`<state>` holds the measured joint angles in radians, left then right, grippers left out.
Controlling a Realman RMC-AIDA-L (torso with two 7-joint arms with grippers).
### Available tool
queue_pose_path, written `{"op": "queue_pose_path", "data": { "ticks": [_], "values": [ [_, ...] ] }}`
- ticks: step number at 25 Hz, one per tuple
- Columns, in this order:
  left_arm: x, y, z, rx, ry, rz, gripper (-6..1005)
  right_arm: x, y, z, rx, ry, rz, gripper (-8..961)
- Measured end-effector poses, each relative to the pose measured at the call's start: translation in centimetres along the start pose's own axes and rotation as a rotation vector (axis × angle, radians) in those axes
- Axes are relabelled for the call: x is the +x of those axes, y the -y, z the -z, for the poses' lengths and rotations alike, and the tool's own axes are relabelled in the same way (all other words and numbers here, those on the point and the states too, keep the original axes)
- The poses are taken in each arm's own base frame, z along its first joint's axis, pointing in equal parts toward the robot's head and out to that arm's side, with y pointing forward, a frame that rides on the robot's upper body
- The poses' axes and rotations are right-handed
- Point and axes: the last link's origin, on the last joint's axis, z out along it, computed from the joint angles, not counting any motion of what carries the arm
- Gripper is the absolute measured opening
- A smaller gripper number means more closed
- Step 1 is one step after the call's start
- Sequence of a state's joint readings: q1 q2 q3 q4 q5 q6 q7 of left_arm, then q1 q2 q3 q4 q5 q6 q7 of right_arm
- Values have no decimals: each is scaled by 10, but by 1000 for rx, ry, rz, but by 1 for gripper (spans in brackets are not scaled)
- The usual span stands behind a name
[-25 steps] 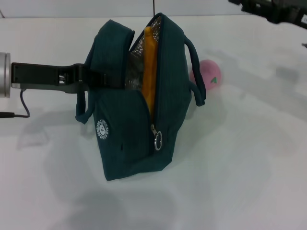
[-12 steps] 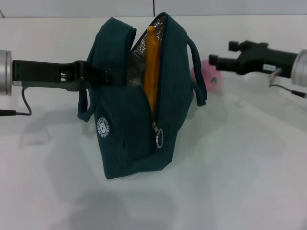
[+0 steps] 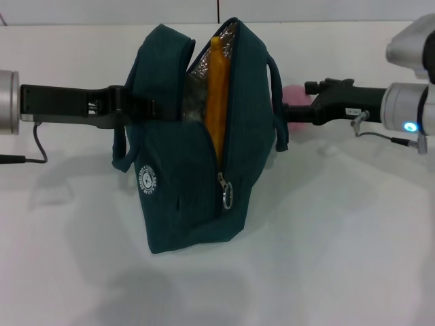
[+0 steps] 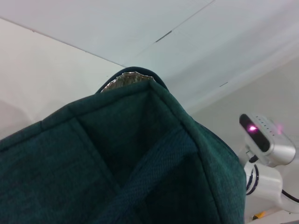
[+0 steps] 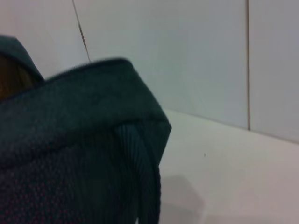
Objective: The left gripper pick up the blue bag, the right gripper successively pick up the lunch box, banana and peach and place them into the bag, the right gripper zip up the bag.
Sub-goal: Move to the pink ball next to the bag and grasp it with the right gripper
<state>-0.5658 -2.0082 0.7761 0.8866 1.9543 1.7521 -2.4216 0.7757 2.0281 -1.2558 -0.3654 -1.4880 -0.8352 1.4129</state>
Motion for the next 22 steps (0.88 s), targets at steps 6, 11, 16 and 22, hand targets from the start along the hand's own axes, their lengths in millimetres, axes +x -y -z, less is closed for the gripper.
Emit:
{"op": "queue_pose_path", "data": {
  "ticks": [6,11,16,22],
  "values": [
    [1,-1,-1,-1,0,-4,37,1,0,-5,7,-23,0,825],
    [1,0,-1,0,-2,-4,37,1,-1,-6,9,-34,12,818],
    [1,0,-1,0,-2,-5,37,2,-3,-8,7,-54,41,696],
    [0,0,0,2,-3,-2,37,-3,1,-4,20,-23,46,518]
  ]
}}
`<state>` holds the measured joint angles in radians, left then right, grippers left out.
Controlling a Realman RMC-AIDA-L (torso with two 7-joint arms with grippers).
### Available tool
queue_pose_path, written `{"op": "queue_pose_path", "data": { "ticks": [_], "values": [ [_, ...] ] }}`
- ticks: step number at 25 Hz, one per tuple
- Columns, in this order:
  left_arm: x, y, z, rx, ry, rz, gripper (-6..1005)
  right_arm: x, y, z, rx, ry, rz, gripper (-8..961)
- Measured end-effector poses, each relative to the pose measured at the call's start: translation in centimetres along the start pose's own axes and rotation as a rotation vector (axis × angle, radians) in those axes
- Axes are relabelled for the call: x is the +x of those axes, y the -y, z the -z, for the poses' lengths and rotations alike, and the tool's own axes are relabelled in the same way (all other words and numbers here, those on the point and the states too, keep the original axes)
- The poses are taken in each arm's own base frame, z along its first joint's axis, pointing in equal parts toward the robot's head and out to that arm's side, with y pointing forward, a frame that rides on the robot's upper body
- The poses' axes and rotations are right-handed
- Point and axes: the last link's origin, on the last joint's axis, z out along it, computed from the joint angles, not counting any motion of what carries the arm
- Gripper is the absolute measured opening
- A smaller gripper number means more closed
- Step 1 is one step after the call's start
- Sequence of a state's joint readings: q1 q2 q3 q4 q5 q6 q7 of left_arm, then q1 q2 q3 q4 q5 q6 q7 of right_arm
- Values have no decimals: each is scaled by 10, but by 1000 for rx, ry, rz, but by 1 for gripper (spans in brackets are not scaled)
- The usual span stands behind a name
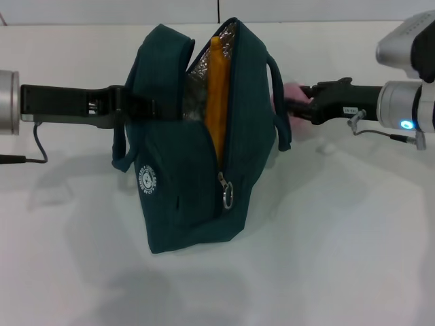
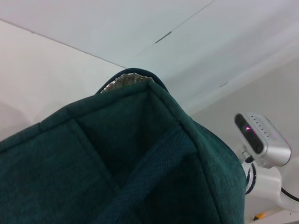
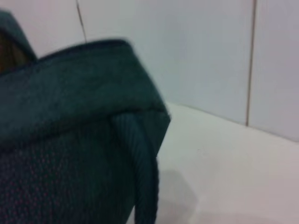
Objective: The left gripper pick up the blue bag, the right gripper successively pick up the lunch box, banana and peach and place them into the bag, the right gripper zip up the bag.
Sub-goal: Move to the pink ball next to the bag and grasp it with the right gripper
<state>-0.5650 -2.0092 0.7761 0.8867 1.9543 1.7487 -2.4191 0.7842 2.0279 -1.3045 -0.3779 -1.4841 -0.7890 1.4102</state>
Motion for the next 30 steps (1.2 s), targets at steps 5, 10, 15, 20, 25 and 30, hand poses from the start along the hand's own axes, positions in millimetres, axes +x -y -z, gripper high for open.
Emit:
{"op": "queue_pose_path", "data": {
  "ticks": [5,10,15,20,25,30],
  "values": [
    [0,0,1,2,-1,0,37,-9,10,22,44,130,-36,395],
    [0,1,2,3,-2,1,37,-23,18,50,67,313,-90,227],
    [0,1,4,3,-12,3,37,-46,8,72,-58,511,-84,68],
    [1,0,3,1,-13,1,37,-67,-9,69,-175,565,-35,17],
    [1,0,3,0,-14,1,37,-75,-11,60,-182,553,-21,18],
    [0,1,3,0,-15,4,37,-62,4,59,-101,512,-49,20]
  ]
}}
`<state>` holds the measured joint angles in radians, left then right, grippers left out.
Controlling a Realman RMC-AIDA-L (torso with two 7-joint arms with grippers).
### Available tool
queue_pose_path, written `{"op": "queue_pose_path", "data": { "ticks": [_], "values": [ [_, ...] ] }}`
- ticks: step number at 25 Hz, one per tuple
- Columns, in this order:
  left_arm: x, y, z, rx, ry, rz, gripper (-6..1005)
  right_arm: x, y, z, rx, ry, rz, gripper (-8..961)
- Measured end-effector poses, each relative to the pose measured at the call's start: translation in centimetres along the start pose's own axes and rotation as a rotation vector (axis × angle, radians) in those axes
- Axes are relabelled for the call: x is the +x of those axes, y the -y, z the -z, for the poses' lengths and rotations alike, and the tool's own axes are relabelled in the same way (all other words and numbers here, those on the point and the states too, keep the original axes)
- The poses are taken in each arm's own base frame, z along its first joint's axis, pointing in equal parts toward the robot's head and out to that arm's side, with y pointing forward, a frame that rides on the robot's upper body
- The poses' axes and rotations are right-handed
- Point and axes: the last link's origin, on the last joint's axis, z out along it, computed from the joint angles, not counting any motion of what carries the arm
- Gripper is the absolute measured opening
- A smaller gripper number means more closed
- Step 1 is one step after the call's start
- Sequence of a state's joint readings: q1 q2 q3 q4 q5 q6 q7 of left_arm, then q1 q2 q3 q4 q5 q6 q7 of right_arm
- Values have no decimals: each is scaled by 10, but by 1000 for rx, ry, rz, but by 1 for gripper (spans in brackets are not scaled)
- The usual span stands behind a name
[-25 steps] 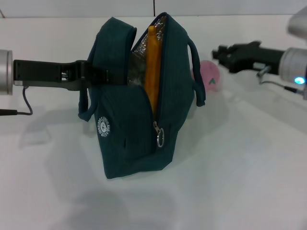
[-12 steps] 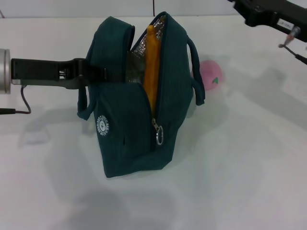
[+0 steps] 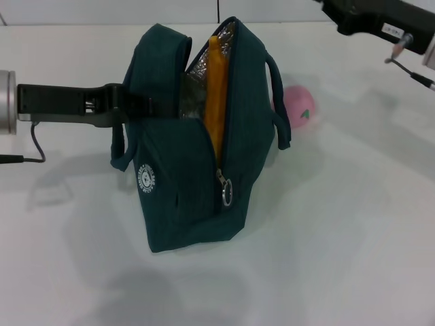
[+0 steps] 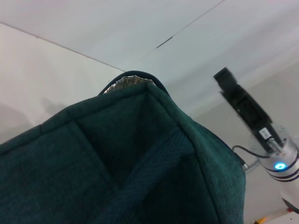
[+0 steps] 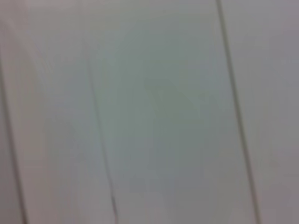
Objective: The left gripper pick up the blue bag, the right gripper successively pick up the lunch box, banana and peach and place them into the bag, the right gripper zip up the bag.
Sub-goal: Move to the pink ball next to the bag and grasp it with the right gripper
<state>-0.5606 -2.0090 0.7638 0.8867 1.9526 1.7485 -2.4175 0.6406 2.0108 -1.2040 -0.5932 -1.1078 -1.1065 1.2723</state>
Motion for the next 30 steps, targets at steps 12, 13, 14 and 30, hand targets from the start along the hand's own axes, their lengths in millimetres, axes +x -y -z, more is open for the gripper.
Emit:
{"op": "queue_pose_path", "data": {
  "ticks": [12,13,14,30],
  "values": [
    [0,0,-1,-2,1,8,36,60,12,10,118,-265,7,253],
    [0,0,-1,-3,1,8,36,63,11,9,115,-285,17,300],
    [0,0,-1,-3,1,9,36,67,9,7,111,-305,26,347],
    [0,-1,-2,-7,3,3,36,82,7,-13,133,-411,77,834]
  ]
}}
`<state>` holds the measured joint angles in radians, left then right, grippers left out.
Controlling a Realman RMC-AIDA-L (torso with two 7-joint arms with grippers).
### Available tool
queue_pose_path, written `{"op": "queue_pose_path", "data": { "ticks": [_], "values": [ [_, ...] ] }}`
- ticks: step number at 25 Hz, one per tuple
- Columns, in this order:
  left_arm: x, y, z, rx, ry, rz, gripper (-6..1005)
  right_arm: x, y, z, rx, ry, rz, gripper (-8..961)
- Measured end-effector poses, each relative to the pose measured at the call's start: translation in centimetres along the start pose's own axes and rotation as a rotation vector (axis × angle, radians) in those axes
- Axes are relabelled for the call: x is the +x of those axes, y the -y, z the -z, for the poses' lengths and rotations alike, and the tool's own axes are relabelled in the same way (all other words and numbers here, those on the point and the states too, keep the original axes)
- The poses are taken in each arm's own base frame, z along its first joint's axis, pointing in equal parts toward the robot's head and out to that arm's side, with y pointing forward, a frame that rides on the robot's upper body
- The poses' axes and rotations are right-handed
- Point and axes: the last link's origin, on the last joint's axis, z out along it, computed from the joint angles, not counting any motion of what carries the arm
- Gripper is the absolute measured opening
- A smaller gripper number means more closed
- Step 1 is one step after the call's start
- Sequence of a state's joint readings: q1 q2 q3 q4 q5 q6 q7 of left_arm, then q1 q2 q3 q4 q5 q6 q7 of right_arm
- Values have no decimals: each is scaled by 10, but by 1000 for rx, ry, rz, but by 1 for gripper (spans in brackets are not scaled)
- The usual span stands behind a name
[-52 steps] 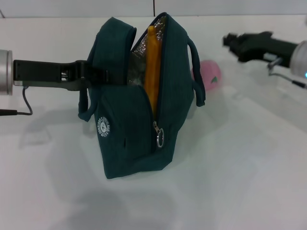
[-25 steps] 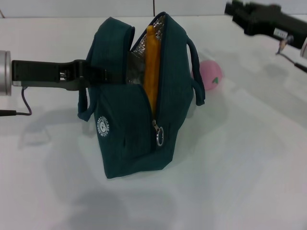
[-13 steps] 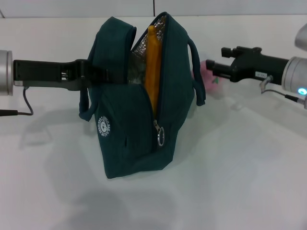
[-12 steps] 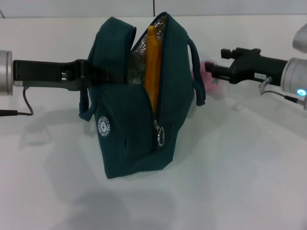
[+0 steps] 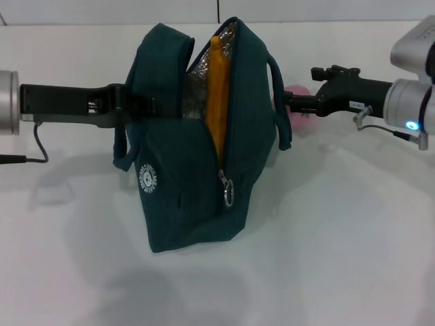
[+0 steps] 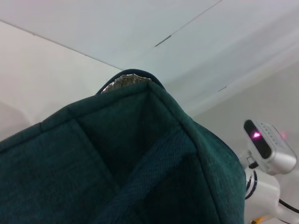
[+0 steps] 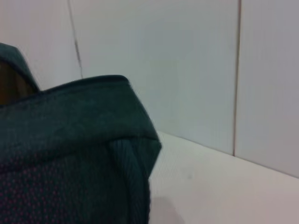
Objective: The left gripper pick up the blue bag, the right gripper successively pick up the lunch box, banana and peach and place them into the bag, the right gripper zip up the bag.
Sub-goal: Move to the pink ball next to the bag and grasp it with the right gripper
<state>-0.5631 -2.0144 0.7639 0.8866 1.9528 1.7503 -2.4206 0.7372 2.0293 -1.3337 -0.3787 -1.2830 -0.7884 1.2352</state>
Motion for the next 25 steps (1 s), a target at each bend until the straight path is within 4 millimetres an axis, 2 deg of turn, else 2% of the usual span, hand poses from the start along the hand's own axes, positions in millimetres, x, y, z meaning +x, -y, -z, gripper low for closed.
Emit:
{"op": "queue_pose_path", "data": {
  "ticks": [1,25],
  "values": [
    [0,0,0,0,0,-1,36,0,1,-2,7,-7,-6,870],
    [5,-4,-3,-14,0,-14,36,5,-4,-15,5,-77,-19,852]
  ]
}}
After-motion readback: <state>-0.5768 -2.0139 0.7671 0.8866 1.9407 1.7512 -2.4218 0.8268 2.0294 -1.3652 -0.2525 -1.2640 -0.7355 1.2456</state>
